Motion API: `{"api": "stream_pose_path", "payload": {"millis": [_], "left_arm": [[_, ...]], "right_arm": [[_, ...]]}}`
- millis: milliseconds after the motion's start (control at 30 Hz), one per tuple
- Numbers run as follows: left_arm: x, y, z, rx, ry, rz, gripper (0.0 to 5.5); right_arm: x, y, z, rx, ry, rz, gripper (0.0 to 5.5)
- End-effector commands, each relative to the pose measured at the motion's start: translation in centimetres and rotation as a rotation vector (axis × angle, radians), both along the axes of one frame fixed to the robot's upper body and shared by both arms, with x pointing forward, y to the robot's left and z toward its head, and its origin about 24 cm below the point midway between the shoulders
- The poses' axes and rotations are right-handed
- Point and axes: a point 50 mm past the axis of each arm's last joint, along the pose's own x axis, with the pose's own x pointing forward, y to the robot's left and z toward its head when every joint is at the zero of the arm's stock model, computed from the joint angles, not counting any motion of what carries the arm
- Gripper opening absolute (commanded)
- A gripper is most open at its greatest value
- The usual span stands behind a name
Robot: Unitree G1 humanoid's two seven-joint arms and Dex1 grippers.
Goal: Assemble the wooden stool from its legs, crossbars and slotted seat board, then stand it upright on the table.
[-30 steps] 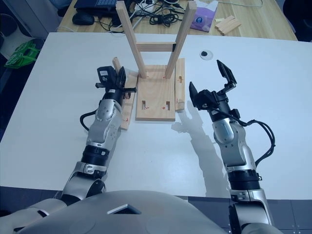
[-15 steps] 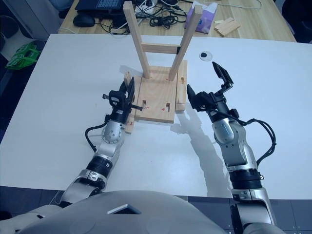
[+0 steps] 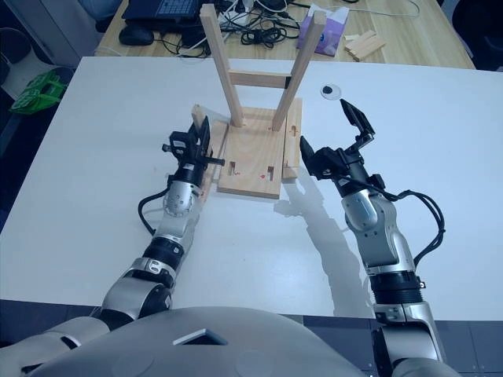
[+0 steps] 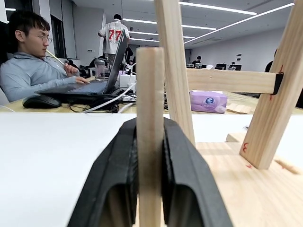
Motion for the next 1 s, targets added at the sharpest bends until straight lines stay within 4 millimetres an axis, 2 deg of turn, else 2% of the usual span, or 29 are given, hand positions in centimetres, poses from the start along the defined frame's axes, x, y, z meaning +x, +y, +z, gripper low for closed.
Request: {"api": "stream_pose_path", "payload": {"millis": [33,133,300,400,600,633,667,700,800,900,1000], "left_arm": [[-5.7,3.4,-8.0,0.235,0.319,0.057,0.4],[-6.1,5.2,-8.4,0.274,0.323,0.141,0.4],[-6.5,8.4,-9.1,0.115,0.407,0.39,0.4],[-6.3,8.0,-8.8,0.133,0.379,0.362,0.4],[-4.6,7.1,-6.7,0.017,0.266,0.376,0.4],[-4.3,7.3,-5.8,0.014,0.217,0.389,0.4],[-3.8,7.6,-4.4,0.016,0.134,0.395,0.77],[-3.6,7.8,-3.3,0.02,0.079,0.398,0.89],[-2.9,8.5,1.3,0.043,-0.077,0.406,1.35],[-2.1,8.9,6.3,0.065,-0.186,0.387,1.35],[-1.8,8.2,9.3,0.037,-0.235,0.342,1.35]], "right_arm": [[0.4,-0.2,0.5,0.0,-0.013,0.003,5.4],[0.5,-0.2,0.5,-0.001,-0.014,0.002,5.4],[0.6,-0.2,0.5,0.001,-0.013,0.002,5.4],[0.5,-0.2,0.4,0.002,-0.012,0.003,5.4],[0.6,-0.1,0.4,0.005,-0.01,0.004,5.4],[0.6,-0.1,0.3,0.006,-0.01,0.003,5.4],[0.5,-0.1,0.3,0.007,-0.008,0.003,5.4],[0.5,-0.1,0.2,0.008,-0.007,0.003,5.4],[0.4,0.0,0.1,0.013,-0.004,-0.001,5.4],[0.2,0.2,-0.1,0.021,-0.004,-0.004,5.4],[0.1,0.3,-0.2,0.026,-0.008,-0.012,5.4]]}}
